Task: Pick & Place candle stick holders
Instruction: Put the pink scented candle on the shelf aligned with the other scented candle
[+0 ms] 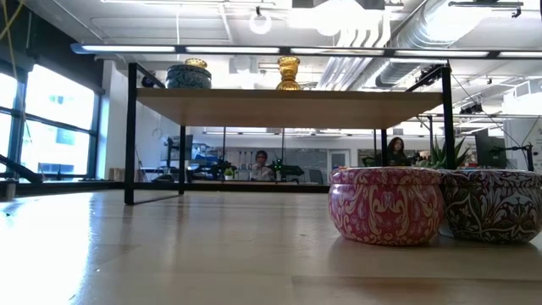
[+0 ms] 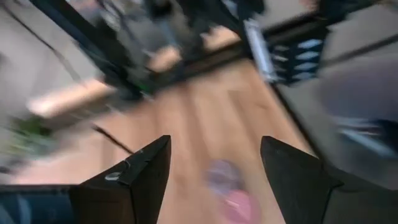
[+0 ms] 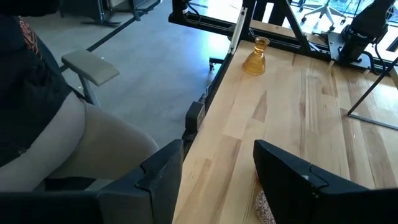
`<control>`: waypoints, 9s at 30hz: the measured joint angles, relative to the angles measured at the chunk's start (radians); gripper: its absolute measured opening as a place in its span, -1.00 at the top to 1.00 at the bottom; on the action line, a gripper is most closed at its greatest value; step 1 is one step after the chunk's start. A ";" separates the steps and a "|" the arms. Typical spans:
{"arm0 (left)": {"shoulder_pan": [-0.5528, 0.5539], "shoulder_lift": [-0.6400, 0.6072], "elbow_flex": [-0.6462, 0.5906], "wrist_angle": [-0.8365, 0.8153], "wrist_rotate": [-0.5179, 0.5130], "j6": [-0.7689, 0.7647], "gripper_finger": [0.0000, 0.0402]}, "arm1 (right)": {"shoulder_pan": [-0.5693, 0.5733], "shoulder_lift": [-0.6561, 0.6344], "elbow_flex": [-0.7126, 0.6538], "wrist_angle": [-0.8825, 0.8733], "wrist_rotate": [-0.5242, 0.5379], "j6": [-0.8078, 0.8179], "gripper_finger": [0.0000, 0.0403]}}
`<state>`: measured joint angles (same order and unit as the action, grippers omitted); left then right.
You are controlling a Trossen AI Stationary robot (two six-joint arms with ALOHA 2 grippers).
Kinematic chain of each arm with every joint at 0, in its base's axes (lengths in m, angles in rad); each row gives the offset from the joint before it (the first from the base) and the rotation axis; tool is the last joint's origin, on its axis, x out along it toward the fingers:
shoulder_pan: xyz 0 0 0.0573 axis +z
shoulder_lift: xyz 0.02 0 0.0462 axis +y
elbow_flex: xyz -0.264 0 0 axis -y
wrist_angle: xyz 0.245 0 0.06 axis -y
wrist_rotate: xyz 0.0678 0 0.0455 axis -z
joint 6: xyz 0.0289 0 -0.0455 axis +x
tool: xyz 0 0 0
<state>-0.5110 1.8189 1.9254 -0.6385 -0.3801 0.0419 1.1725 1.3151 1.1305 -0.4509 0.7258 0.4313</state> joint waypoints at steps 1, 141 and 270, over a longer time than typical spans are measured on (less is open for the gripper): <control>0.002 0.001 0.005 -0.025 0.031 -0.036 -0.21 | 0.000 0.000 0.000 0.000 0.001 0.006 0.03; 0.007 0.156 0.004 -0.038 0.160 -0.341 -0.98 | 0.000 0.060 0.000 -0.039 0.004 0.093 0.03; 0.149 0.549 0.264 -0.360 0.369 -0.236 -0.42 | -0.011 0.061 0.000 -0.069 0.049 0.145 0.03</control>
<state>-0.3619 2.3675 2.1892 -0.9984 -0.0108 -0.1943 1.1612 1.3758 1.1304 -0.5199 0.7746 0.5767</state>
